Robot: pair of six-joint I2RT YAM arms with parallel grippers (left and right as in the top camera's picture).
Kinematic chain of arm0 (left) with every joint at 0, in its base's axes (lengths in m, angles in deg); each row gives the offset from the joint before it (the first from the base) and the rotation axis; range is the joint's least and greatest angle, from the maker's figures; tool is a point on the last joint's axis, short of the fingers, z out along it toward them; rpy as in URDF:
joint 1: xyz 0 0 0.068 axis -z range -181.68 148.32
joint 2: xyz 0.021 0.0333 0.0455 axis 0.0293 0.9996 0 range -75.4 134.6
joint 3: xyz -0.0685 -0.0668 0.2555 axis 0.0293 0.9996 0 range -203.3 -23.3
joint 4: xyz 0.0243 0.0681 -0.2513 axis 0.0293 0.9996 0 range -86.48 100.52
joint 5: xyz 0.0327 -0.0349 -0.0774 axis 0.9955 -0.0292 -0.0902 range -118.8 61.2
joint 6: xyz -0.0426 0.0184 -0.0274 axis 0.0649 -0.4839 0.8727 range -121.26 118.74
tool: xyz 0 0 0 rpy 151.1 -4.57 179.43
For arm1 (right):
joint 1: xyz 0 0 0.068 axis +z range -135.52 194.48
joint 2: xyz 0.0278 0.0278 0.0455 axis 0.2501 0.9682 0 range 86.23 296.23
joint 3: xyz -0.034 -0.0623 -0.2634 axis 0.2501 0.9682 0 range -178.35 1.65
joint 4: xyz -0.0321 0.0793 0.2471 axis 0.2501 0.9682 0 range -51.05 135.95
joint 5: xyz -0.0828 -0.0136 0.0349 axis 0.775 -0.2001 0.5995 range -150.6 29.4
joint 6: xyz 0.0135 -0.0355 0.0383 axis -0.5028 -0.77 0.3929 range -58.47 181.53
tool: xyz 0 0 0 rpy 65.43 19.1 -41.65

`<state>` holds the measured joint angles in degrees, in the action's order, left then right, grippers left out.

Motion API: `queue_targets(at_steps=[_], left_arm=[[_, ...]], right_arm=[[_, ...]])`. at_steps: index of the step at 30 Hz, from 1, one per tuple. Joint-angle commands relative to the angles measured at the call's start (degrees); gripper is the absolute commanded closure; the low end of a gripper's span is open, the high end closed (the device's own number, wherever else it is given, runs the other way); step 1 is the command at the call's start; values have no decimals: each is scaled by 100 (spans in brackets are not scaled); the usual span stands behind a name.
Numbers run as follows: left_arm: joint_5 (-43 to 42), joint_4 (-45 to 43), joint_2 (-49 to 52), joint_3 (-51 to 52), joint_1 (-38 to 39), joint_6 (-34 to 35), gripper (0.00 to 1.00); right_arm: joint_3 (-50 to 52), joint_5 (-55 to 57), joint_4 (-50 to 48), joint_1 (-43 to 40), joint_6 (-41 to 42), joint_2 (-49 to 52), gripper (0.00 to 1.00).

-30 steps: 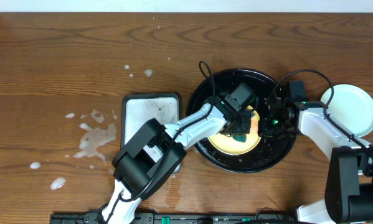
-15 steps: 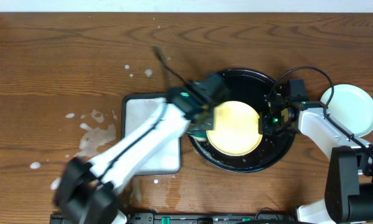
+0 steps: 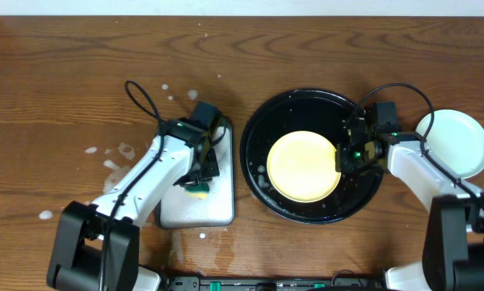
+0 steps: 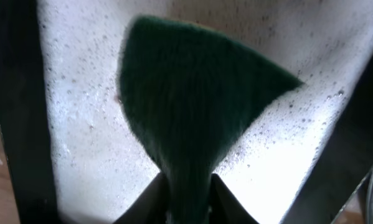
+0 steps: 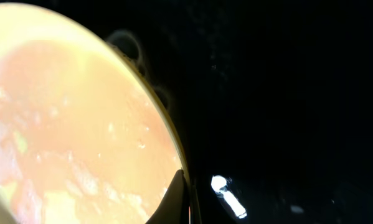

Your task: Clean dirty plates on tray and stack at the side

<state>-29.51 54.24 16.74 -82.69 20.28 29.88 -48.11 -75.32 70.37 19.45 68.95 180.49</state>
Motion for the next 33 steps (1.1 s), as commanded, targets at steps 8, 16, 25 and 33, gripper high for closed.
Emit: queue_targets(at_steps=[8,16,25,33], left_arm=[[-557,149,-1615,-87,-76,-243,36],[-553,330,-2505,-87,-79,-243,21],[-553,299,-2524,-83,-79,-240,15],[-553,297,-2516,-83,-79,-240,14]], right_arm=[[-22,2789,398,1176,433,-2140,99],[-22,5117,398,2330,308,-2922,99],[-22,7606,509,4216,-341,-2975,99],[-22,8690,503,5257,-905,-2977,99]])
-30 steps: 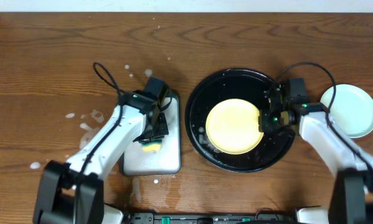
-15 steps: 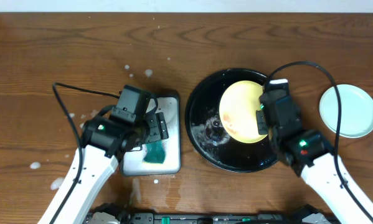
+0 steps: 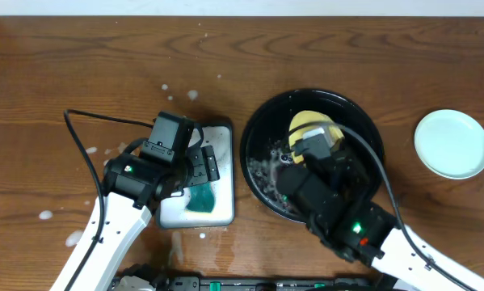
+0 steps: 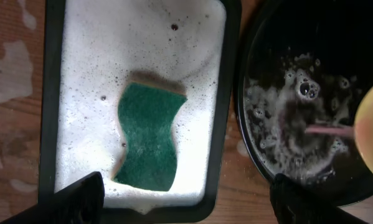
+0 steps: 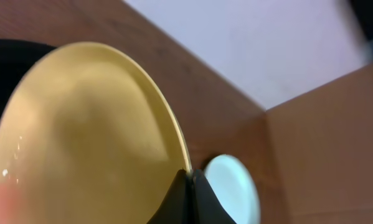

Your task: Clean dirty plates on tray and stack at the side

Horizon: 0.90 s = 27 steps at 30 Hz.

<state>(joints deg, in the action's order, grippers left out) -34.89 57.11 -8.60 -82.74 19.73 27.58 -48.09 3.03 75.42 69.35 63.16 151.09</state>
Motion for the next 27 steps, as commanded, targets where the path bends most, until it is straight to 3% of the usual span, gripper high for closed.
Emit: queue_targets(at_steps=[1,9,27], left_arm=[[-15,11,17,-79,-24,-11,15],[-15,11,17,-79,-24,-11,14],[-15,11,17,-79,-24,-11,14]], right_arm=[[-24,946,-2,367,-361,-37,99],[-24,1263,-4,831,-411,-37,99],[-24,1237,-4,785,-402,-35,99]])
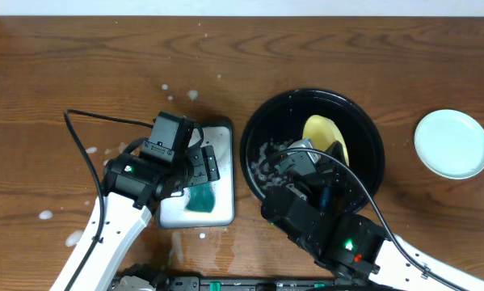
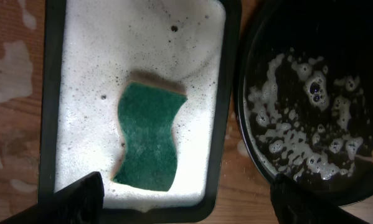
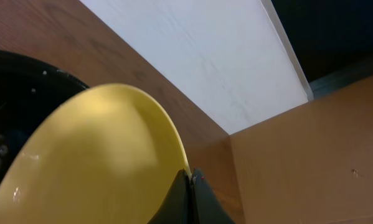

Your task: Clean dirty plates on tray and stack at the side

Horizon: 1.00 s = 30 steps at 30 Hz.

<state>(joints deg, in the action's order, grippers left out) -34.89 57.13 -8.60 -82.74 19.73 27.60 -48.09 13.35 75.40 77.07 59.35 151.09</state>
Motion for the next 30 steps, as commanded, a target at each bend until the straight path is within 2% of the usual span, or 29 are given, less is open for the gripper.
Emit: queue_targets(at_steps=[1,4,9,12,15,16,19,21,26,30], left_arm=[[-15,9,17,-79,-24,-13,14],[-15,11,17,-79,-24,-13,14],[-15,11,17,-79,-24,-13,14],[-15,11,17,-79,-24,-13,14],[-15,9,17,-79,-24,-13,14],[-15,9,17,-79,-24,-13,14],[-15,9,17,-79,-24,-13,14],[-15,9,17,-79,-24,-13,14],[-15,11,17,-79,-24,-13,14],[-15,9,17,-79,-24,-13,14]], right_arm=[[-24,195,0,-4,0,-35,99],[-24,-260,0,-116,72,-35,99],[-24,-1567,173,-599,984,-35,99],[-24,-2470,326,-1211,1517,-35,99],[-24,-3810,450,-2247,1980,-35,99],[-24,-4293,476,-2603,2063,-35,96],[-24,-6137,557,-3939,2081,0,74],[-22,-7222,697,-4911,2081,92,66],[-17,-8564,1342,-6876,2076,634,59],[4,-9167,1755,-7613,1644,1309,48]])
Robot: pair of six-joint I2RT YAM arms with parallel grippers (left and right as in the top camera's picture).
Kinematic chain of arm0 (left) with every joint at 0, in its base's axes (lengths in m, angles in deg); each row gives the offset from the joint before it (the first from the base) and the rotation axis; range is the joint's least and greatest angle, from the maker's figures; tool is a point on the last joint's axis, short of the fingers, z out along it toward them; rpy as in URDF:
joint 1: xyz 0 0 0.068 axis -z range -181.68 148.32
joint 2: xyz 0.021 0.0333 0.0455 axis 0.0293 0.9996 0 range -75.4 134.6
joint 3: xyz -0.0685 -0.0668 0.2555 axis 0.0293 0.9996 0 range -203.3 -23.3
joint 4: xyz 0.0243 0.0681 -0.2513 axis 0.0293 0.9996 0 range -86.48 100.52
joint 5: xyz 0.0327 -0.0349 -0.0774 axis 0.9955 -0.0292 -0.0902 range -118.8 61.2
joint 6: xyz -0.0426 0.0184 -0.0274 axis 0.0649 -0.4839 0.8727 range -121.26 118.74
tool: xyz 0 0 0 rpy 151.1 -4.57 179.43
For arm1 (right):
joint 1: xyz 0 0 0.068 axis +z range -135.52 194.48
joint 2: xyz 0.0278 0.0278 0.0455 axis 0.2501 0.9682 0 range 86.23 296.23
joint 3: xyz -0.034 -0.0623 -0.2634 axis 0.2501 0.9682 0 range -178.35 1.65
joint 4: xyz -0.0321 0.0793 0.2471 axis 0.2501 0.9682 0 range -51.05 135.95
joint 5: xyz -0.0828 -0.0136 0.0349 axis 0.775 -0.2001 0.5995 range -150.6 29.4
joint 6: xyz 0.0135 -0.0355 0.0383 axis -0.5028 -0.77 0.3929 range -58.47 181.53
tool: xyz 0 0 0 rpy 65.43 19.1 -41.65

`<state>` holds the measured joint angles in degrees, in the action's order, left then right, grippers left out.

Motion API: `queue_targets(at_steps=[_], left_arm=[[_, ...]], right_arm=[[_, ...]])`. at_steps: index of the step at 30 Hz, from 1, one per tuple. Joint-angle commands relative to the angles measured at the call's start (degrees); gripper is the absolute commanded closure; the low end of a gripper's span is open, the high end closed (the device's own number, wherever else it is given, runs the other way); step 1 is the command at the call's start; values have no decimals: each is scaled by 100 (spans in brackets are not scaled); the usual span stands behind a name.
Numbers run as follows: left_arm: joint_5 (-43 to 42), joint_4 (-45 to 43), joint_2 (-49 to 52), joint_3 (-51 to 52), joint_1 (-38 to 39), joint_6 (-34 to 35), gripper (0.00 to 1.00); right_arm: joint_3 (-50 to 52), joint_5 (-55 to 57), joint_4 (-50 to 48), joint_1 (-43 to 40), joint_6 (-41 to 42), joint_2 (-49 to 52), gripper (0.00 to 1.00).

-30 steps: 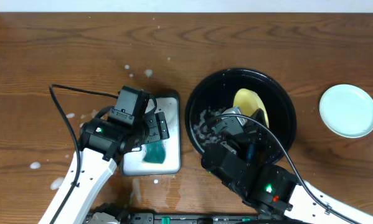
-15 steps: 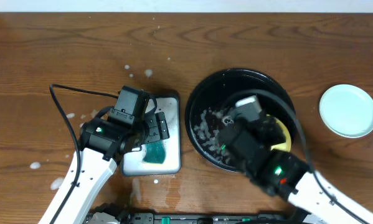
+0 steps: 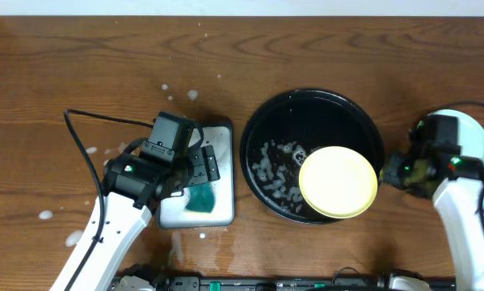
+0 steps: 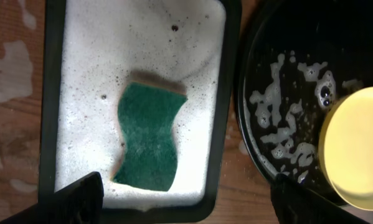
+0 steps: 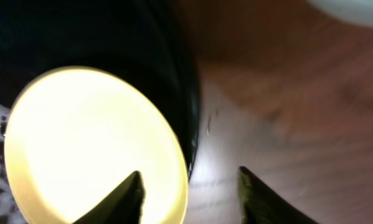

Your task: Clean dirty plates on tray and stack at the side

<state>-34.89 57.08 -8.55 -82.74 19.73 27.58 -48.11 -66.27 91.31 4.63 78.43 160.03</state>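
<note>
A yellow plate (image 3: 338, 182) lies level at the front right of the round black tray (image 3: 262, 121), its edge reaching the tray's rim. Suds float on the tray floor beside it. My right gripper (image 3: 392, 172) is open at the plate's right edge. In the right wrist view the yellow plate (image 5: 93, 149) has one finger over it and the other over the table. A green sponge (image 4: 147, 138) lies in the foam of the rectangular soap tray (image 4: 231, 93). My left gripper (image 4: 189, 202) hangs open above it, holding nothing.
A white plate (image 3: 460, 133) sits on the table at the far right, partly under my right arm, and shows as the white plate (image 5: 354, 9) in the right wrist view. Foam spatters (image 3: 116, 153) mark the wood left of the soap tray.
The yellow plate was held tilted on edge above the black tray in my shut right gripper. Now it lies level at the tray's front right and that gripper is open. The left arm has not moved.
At first my left gripper was shut on the sponge in the foam and my right gripper gripped the rim of the yellow plate lying in the tray. Then the left was open above the sponge and the right held the plate tilted up. Now the plate is down and released.
</note>
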Motion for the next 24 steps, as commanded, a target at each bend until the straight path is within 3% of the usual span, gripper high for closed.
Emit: queue_targets(at_steps=[1,6,8,10,13,24], left_arm=[[-15,15,13,-79,-24,-11,14],[-15,13,13,-79,-24,-11,14],[-15,13,13,-79,-24,-11,14],[-15,13,13,-79,-24,-11,14],[-15,13,13,-79,-24,-11,13],[-15,13,13,-79,-24,-11,14]], right_arm=[[7,-1257,214,-413,-337,566,47],[9,-1276,210,-319,-439,1211,46],[17,-1220,166,-280,-457,1377,51],[26,-1213,107,-282,-455,1488,72],[26,-1178,28,-280,-341,1491,96],[4,-1335,-275,-81,-520,50,99]])
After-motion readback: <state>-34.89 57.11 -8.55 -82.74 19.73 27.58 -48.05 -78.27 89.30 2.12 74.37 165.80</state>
